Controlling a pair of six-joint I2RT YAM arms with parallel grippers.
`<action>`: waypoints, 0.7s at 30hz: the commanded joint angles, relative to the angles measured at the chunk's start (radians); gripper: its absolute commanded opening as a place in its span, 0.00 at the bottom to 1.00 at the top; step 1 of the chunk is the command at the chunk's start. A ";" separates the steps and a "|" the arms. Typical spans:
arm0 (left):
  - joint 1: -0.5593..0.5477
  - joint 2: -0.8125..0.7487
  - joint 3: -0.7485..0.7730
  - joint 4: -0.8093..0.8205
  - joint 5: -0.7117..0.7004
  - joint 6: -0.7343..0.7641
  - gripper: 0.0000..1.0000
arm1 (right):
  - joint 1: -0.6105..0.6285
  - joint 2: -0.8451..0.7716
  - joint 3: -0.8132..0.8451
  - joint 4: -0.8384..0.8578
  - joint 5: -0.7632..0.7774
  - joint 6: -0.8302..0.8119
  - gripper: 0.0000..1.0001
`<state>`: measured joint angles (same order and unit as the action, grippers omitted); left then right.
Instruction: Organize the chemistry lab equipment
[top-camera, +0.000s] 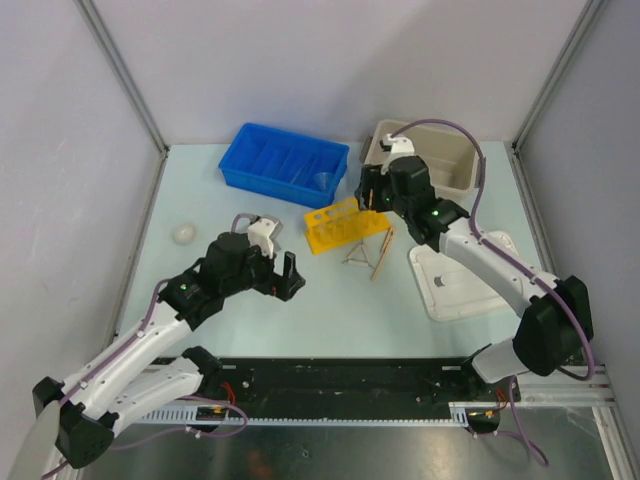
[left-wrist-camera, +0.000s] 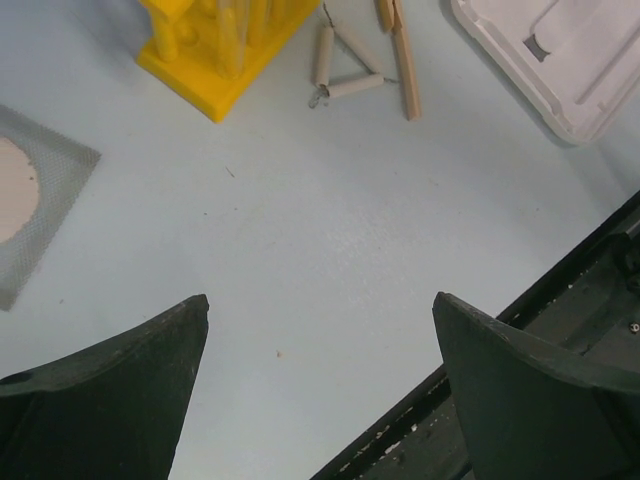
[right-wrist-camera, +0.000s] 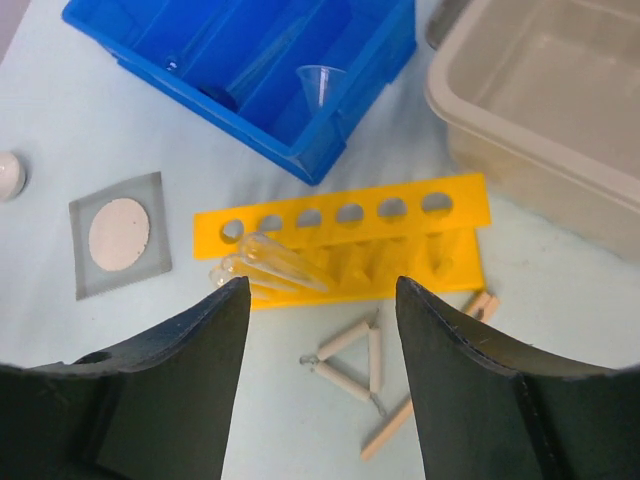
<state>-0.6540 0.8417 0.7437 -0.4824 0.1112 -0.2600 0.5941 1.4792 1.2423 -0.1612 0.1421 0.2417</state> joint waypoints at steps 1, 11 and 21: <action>0.004 -0.037 0.046 -0.001 -0.060 0.042 1.00 | -0.045 -0.051 0.040 -0.182 -0.003 0.143 0.65; 0.006 -0.100 0.049 -0.019 -0.226 0.055 0.99 | -0.063 0.015 -0.027 -0.373 0.098 0.422 0.61; 0.006 -0.119 0.044 -0.021 -0.236 0.057 1.00 | -0.072 0.197 -0.088 -0.342 0.127 0.554 0.51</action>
<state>-0.6529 0.7403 0.7506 -0.5121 -0.1005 -0.2245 0.5251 1.6173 1.1690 -0.5125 0.2314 0.7174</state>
